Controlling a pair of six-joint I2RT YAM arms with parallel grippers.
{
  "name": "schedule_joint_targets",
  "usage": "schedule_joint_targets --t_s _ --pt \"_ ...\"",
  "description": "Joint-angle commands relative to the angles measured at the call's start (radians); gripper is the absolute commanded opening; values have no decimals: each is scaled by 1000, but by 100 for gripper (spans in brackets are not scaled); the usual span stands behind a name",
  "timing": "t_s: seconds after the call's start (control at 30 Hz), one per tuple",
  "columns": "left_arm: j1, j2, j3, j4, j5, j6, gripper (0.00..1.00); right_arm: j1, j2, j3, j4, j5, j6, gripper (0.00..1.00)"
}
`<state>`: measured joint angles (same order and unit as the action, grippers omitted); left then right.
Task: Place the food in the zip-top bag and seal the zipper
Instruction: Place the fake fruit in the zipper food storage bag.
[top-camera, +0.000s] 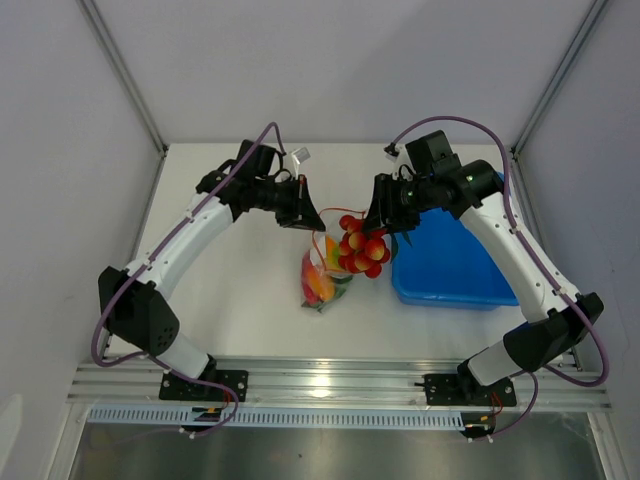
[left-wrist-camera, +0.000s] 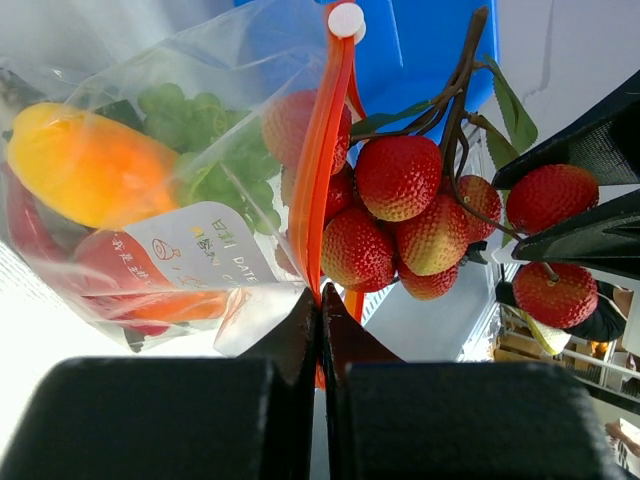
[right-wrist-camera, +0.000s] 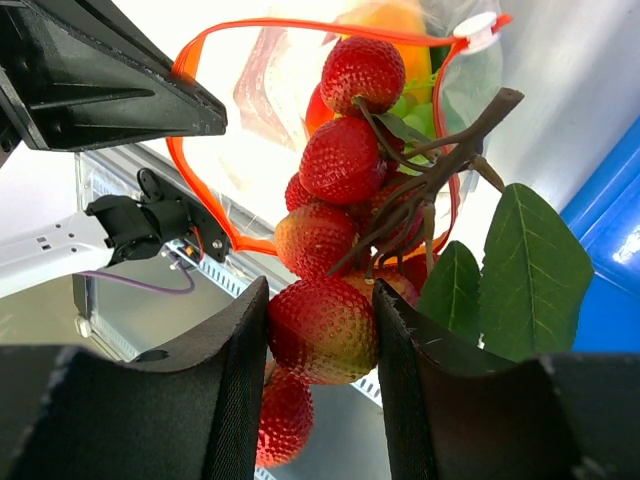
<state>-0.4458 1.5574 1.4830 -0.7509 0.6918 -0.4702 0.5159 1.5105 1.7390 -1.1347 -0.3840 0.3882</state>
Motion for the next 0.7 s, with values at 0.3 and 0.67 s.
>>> schedule_joint_targets --t_s 0.3,0.67 --pt "-14 -86 -41 42 55 -19 1 18 65 37 199 -102 184 0" --pt "-36 -91 -32 51 64 -24 0 19 48 -99 386 -52 367 0"
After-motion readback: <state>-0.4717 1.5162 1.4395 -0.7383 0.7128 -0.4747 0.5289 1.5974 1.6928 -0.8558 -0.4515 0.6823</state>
